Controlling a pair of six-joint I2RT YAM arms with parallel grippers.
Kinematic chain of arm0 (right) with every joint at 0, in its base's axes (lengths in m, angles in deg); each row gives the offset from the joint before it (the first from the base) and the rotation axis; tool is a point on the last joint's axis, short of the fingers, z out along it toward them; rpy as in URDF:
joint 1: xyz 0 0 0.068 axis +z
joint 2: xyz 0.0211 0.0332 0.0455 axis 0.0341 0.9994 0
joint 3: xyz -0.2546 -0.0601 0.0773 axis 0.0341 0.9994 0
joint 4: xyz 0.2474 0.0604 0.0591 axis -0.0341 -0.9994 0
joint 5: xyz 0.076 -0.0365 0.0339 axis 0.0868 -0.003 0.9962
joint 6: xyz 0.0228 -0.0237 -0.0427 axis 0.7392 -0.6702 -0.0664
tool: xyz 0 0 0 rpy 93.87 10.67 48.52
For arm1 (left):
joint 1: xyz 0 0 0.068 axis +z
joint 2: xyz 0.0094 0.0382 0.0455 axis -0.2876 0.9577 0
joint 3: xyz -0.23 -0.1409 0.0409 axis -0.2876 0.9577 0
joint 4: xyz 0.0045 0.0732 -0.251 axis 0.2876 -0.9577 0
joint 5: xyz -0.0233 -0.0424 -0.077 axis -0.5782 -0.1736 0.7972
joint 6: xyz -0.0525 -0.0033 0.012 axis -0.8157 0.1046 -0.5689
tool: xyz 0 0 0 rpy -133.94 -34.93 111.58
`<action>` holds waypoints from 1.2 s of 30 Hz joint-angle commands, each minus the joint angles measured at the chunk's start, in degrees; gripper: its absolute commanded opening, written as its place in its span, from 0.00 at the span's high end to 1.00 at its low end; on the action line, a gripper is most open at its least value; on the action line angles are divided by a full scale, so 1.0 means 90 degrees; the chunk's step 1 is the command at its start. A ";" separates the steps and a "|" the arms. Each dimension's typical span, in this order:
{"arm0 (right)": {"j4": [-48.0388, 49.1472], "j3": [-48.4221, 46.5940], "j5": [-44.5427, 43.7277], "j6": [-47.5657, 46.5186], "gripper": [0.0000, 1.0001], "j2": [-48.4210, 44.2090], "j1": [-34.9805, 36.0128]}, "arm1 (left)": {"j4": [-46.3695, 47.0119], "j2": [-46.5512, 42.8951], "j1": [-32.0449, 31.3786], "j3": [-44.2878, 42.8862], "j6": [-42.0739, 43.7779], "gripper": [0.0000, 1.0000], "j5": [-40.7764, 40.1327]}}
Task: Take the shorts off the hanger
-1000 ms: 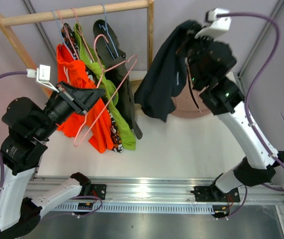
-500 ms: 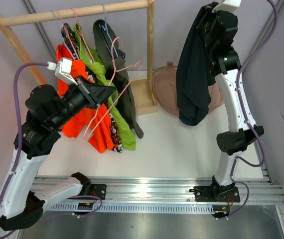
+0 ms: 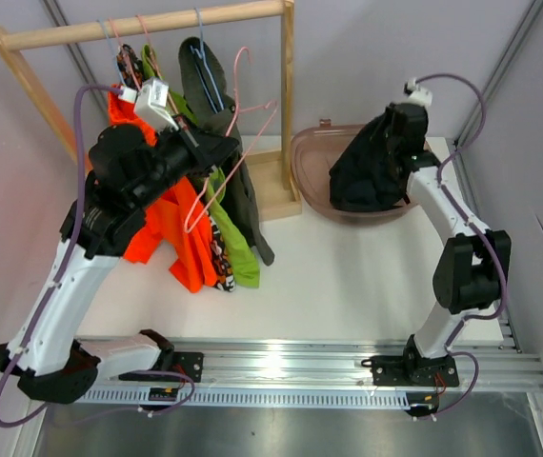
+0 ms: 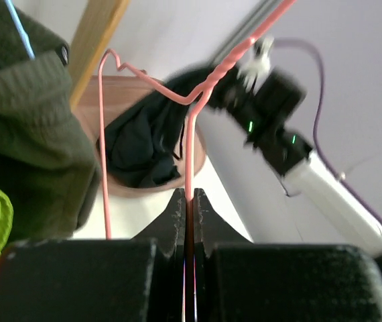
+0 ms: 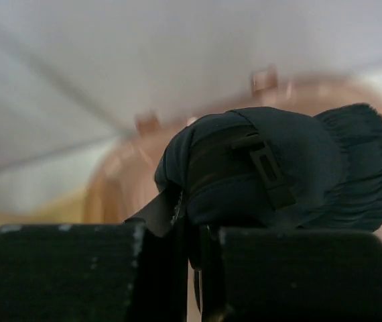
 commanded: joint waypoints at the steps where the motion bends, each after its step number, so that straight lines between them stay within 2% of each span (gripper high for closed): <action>1: 0.0820 0.1112 0.0360 0.0767 0.75 -0.0727 0.0015 | 0.0240 0.0384 -0.0017 -0.0756 0.0326 1.00 -0.0525; 2: 0.0752 0.1492 0.0515 0.0894 0.09 -0.0728 0.0024 | 0.0171 0.0656 -0.0017 -0.1221 0.0403 1.00 -0.0691; 3: 0.0519 0.1631 0.0536 0.0953 0.01 -0.0728 0.0034 | -0.0013 0.0794 -0.0017 -0.1380 0.0443 1.00 -0.0915; 4: 0.0362 0.1729 0.0517 0.1012 0.00 -0.0728 0.0034 | -0.0082 0.1066 -0.0017 -0.1537 0.0491 1.00 -0.1023; 5: -0.0026 0.2185 0.0517 0.1158 0.01 -0.0853 0.0053 | -0.0296 0.1437 -0.0017 -0.2137 0.0637 1.00 -0.1285; 8: 0.0048 0.2549 0.0604 0.1169 0.01 -0.1194 0.0063 | -0.0337 0.1635 -0.0008 -0.2573 0.0668 1.00 -0.1512; 13: 0.0068 0.3438 0.0760 0.1295 0.01 -0.1977 0.0092 | -0.0288 0.2552 0.0012 -0.3422 0.0648 1.00 -0.1903; 17: 0.0039 0.3917 0.0917 0.1374 0.01 -0.2640 0.0180 | -0.0055 0.3343 0.0119 -0.3959 0.0405 1.00 -0.1835; 21: -0.0069 0.4259 0.0849 0.1354 0.01 -0.3197 0.0356 | 0.0073 0.4183 0.0197 -0.4933 0.0131 1.00 -0.1737; 26: -0.0176 0.4610 0.0859 0.1354 0.01 -0.3647 0.0512 | 0.0492 0.4857 0.0285 -0.5093 -0.0132 1.00 -0.1854; 31: -0.0215 0.4796 0.0810 0.1286 0.00 -0.3823 0.0600 | 0.0484 0.5063 0.0344 -0.5064 -0.0318 1.00 -0.1757; 34: -0.0196 0.4865 0.0800 0.1286 0.01 -0.3824 0.0610 | 0.0444 0.4947 0.0334 -0.4927 -0.0338 0.77 -0.1543; 35: -0.0167 0.4875 0.0809 0.1296 0.01 -0.3814 0.0629 | 0.0444 0.4888 0.0334 -0.4869 -0.0328 0.57 -0.1455; 36: -0.0147 0.4904 0.0810 0.1305 0.01 -0.3804 0.0620 | 0.0444 0.4733 0.0334 -0.4733 -0.0319 0.46 -0.1367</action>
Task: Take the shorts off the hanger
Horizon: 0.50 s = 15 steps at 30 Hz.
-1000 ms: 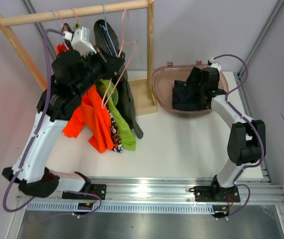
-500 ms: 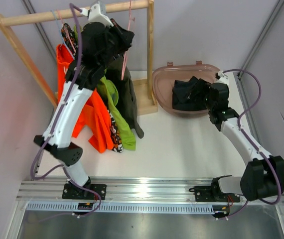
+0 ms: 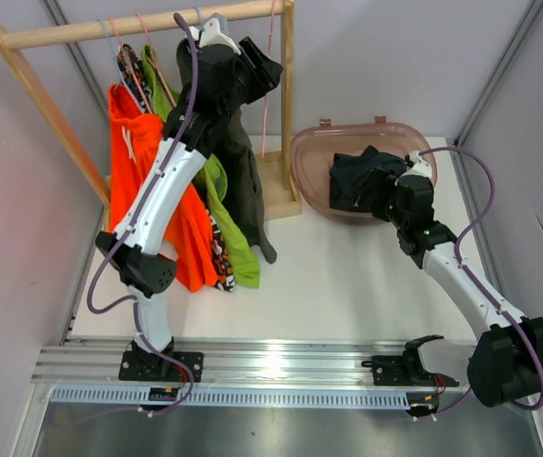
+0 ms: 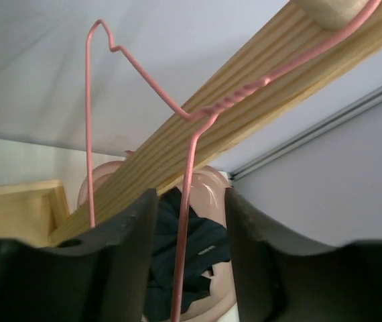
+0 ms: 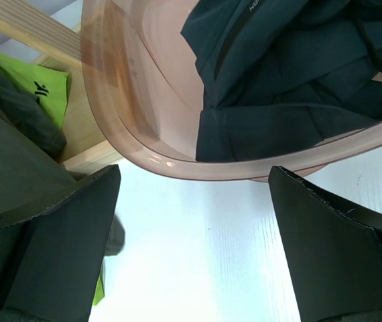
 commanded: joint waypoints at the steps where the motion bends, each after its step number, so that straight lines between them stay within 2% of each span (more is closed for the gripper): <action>1: 0.0140 0.0054 -0.0006 0.0057 0.01 -0.0110 0.0071 | 0.0265 -0.0507 0.0055 0.0026 -0.0139 0.39 0.0343; 2: 0.0178 0.0064 -0.0007 0.0086 0.01 -0.0100 0.0091 | 0.0226 -0.0575 0.0055 0.0084 -0.0119 0.28 0.0518; 4: 0.0198 0.0084 -0.0045 0.0116 0.01 -0.0090 0.0149 | 0.0128 -0.0838 0.0055 0.0172 -0.0081 0.22 0.0714; 9: 0.0237 0.0113 -0.0182 0.0145 0.01 -0.0032 0.0412 | 0.0274 -0.1532 0.0055 0.0738 0.0144 0.21 0.1388; 15: 0.0227 0.0181 -0.0319 0.0145 0.01 -0.0012 0.0676 | -0.0039 -0.2401 0.0074 0.1206 0.0739 0.19 0.0991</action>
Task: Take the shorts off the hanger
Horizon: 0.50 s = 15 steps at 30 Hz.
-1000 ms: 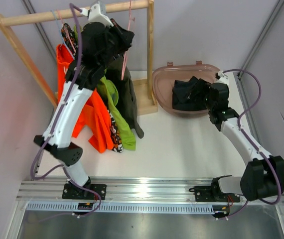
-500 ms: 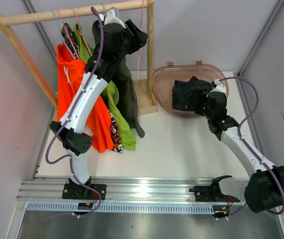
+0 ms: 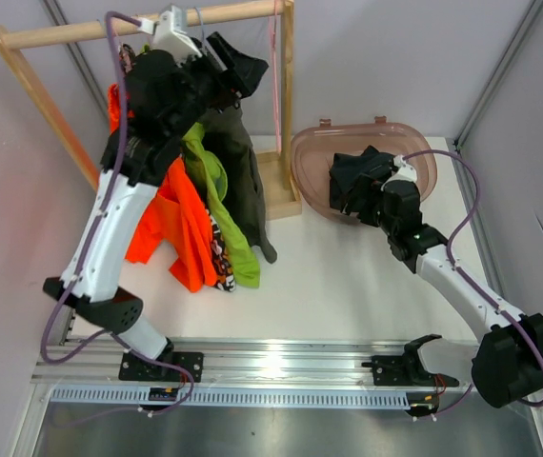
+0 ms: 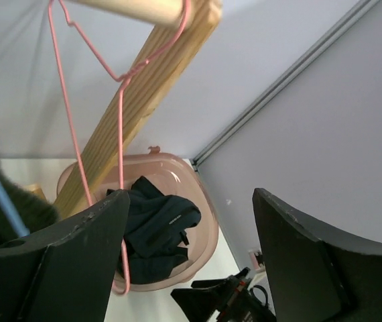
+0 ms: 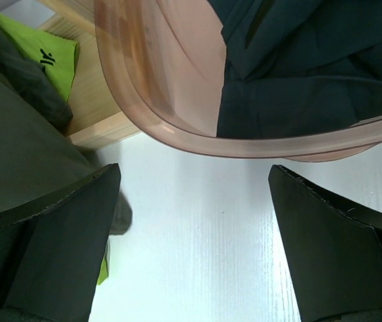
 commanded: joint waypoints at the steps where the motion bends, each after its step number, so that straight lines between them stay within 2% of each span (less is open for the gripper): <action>1: 0.0203 0.0031 -0.0217 0.0084 0.01 -0.0003 0.0137 | 0.0025 -0.0709 0.0043 0.0304 0.0562 0.19 -0.0184; 4: 0.0193 0.0040 -0.0266 0.0104 0.01 -0.0003 0.0216 | 0.0005 -0.1090 0.0091 0.0666 0.0748 0.18 -0.0692; 8: 0.0154 0.0031 -0.0324 0.0094 0.01 -0.0012 0.0294 | 0.0005 -0.1286 0.0345 0.1076 0.0710 0.19 -0.0947; 15: 0.0037 0.0021 -0.0412 0.0017 0.00 -0.0081 0.0304 | -0.0015 -0.0955 0.0775 0.1194 0.0729 0.22 -0.1054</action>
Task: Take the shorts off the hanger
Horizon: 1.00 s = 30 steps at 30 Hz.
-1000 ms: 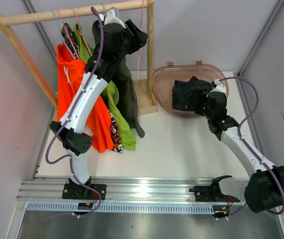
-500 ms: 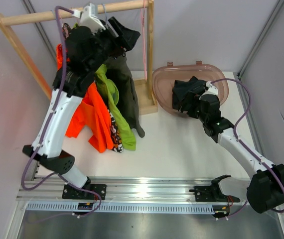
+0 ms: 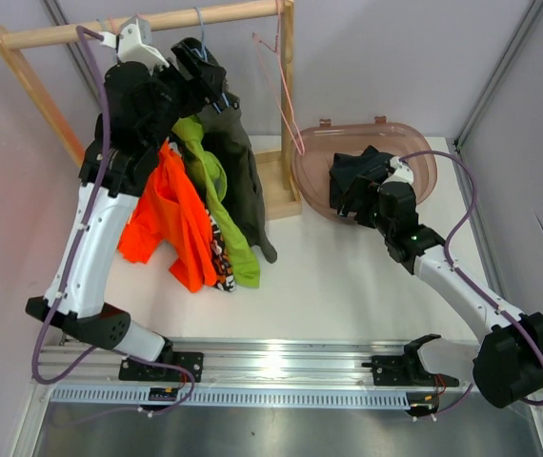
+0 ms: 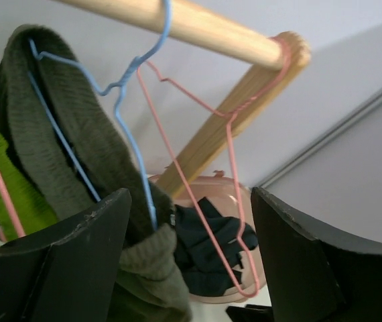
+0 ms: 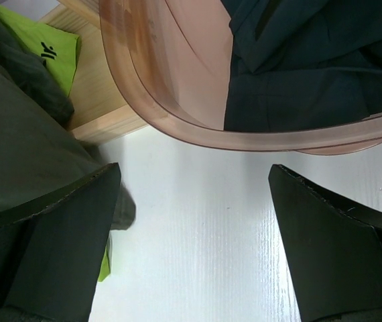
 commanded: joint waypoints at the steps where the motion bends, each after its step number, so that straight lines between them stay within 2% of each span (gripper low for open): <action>1: 0.0035 0.0021 -0.0194 -0.0049 0.00 -0.0083 0.0024 | 0.0039 0.0258 0.0207 0.0038 0.0171 0.22 -0.0146; 7: -0.0073 0.0021 -0.0233 -0.0147 0.00 -0.0112 0.0024 | 0.0088 0.0940 0.0432 -0.0332 0.0122 0.25 -0.0048; 13: -0.0122 0.0089 -0.0301 -0.0206 0.01 -0.0161 0.0024 | 0.0078 0.1508 0.0520 -0.0744 -0.0054 0.30 0.0430; 17: -0.0102 0.0157 -0.0282 -0.0206 0.01 -0.0122 0.0024 | 0.0273 0.1645 0.0520 -0.0744 -0.0190 0.51 0.0635; 18: -0.0083 0.0167 -0.0282 -0.0215 0.01 -0.0113 0.0015 | 0.0283 0.1635 0.0510 -0.0734 -0.0219 0.64 0.0645; 20: -0.0073 0.0197 -0.0253 -0.0206 0.01 -0.0103 0.0015 | 0.0293 0.1587 0.0520 -0.0753 -0.0239 0.81 0.0645; 21: -0.0054 0.0206 -0.0253 -0.0206 0.01 -0.0093 0.0024 | 0.0283 0.1557 0.0520 -0.0792 -0.0249 0.96 0.0616; 23: -0.0034 0.0216 -0.0214 -0.0206 0.01 -0.0093 0.0024 | 0.0235 0.1508 0.0520 -0.0831 -0.0230 1.00 0.0577; 30: 0.0308 0.0032 0.0002 -0.0469 0.01 -0.0307 0.0531 | -0.0527 0.1850 0.0520 -0.2266 -0.0249 1.00 0.0977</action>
